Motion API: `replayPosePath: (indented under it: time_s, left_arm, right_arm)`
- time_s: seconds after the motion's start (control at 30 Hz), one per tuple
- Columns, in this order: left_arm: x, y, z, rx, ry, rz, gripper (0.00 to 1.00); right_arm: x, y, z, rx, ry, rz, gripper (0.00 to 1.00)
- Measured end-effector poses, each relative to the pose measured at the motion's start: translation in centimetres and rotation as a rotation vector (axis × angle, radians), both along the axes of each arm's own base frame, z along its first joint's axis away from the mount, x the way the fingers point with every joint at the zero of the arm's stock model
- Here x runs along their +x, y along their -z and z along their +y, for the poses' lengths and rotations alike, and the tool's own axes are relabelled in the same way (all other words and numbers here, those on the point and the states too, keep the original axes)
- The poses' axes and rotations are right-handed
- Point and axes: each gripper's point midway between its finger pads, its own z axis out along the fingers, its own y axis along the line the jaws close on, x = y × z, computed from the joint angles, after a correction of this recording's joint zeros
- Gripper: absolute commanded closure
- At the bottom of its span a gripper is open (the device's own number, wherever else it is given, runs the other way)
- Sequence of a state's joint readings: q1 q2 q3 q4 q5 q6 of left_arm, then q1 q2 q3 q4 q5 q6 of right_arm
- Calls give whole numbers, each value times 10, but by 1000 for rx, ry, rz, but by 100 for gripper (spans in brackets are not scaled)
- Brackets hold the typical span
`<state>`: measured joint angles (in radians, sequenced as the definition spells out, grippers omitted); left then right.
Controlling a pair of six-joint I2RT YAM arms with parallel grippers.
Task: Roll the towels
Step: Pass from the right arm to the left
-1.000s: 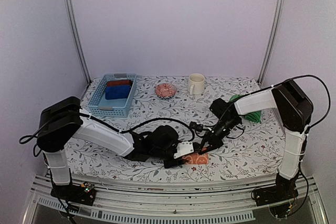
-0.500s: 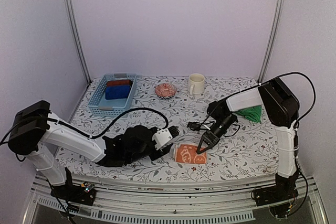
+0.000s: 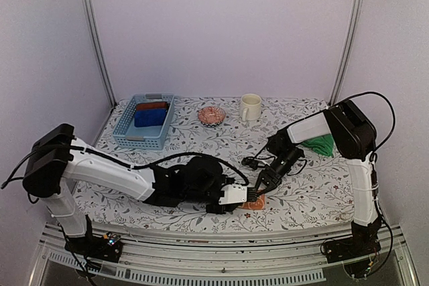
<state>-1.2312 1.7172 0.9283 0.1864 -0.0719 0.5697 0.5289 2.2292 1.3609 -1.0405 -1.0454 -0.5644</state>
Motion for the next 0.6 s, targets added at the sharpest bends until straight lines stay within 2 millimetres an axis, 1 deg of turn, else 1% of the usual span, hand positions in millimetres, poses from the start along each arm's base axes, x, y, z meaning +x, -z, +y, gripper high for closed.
replayPosePath:
  time_s: [0.07, 0.23, 0.37, 0.43, 0.6]
  left_arm:
    - [-1, 16, -5, 58, 29, 4, 54]
    - [-1, 51, -9, 164, 64, 4, 55]
    - [7, 75, -16, 224, 65, -34, 54]
    - [14, 79, -22, 228, 53, -79, 54]
    - [33, 77, -36, 205, 4, -228, 54]
  right_arm:
    - [-1, 0, 0, -1, 4, 18, 91]
    - [-2, 1, 0, -1, 12, 48, 91]
    - [-2, 1, -1, -3, 19, 65, 91]
    - [0, 2, -2, -5, 24, 70, 91]
    - [2, 4, -6, -3, 39, 97, 91]
